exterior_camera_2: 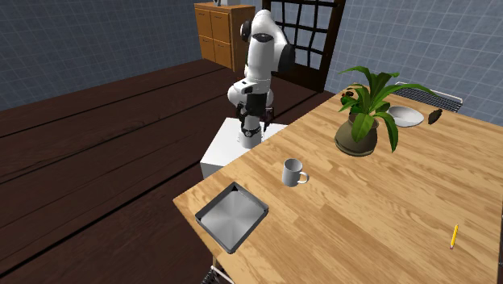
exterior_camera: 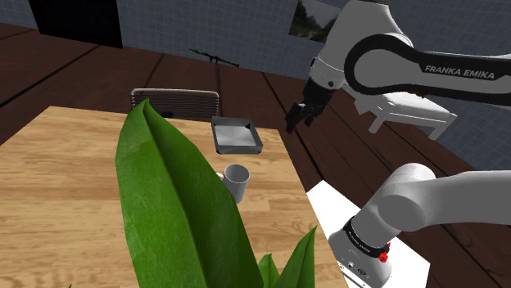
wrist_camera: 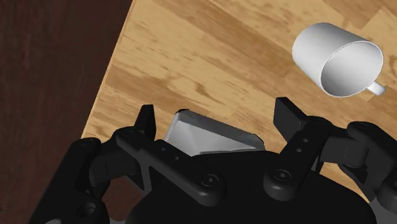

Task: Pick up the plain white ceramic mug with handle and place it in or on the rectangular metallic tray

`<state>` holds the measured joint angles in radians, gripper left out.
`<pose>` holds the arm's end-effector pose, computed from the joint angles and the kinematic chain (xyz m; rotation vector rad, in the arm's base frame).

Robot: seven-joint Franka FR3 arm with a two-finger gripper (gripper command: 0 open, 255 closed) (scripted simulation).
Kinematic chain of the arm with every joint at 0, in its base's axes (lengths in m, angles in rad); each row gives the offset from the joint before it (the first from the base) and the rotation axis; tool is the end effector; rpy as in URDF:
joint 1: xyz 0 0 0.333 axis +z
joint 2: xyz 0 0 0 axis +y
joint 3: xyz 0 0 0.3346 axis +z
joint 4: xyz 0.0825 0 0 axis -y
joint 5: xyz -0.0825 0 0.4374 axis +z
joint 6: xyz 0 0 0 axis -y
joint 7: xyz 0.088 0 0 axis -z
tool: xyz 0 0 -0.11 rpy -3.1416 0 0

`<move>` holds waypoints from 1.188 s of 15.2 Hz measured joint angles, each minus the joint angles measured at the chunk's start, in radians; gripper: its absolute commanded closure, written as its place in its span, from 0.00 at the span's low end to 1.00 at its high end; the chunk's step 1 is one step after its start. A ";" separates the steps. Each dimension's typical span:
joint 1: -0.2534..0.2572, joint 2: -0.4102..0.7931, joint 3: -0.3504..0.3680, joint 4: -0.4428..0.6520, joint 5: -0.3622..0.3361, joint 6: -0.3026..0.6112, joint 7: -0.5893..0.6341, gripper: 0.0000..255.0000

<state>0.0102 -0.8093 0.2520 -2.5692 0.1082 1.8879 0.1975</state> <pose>0.3503 0.1084 0.5146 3.0816 -0.0450 0.1951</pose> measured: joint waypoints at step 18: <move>-0.054 0.343 0.451 -0.066 0.142 0.486 0.575 0.00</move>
<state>-0.0436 -0.4668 0.7028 -2.6355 0.2501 2.3744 0.7722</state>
